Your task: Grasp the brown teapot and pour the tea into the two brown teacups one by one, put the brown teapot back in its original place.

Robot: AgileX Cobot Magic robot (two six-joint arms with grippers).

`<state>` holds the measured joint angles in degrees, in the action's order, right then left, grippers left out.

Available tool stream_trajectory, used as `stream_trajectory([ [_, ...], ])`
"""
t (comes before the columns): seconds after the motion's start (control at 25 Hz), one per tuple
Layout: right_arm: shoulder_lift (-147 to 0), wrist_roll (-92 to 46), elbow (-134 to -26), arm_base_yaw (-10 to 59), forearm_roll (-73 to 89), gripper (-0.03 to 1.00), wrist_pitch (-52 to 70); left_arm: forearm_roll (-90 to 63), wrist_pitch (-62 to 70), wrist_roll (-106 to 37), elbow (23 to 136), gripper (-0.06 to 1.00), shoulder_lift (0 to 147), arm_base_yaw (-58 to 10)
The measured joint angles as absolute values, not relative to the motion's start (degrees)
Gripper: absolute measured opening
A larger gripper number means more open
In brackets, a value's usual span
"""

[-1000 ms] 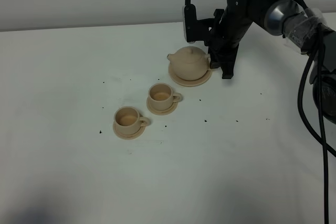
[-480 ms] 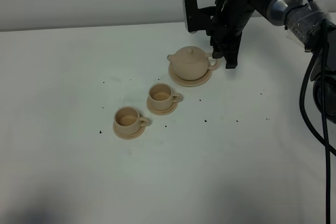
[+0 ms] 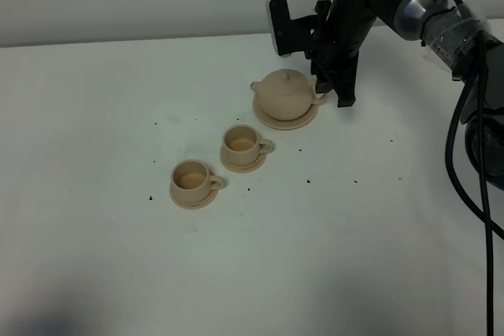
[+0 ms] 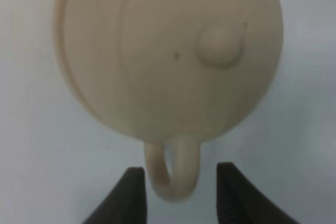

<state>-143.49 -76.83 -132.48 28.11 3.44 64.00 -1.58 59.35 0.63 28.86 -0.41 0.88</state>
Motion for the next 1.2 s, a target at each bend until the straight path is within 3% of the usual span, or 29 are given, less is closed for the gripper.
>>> stream_trajectory([
  [1.2, -145.09, -78.14, -132.55, 28.57, 3.11, 0.32, 61.1, -1.58, 59.35, 0.63, 28.86, 0.37, -0.41, 0.88],
])
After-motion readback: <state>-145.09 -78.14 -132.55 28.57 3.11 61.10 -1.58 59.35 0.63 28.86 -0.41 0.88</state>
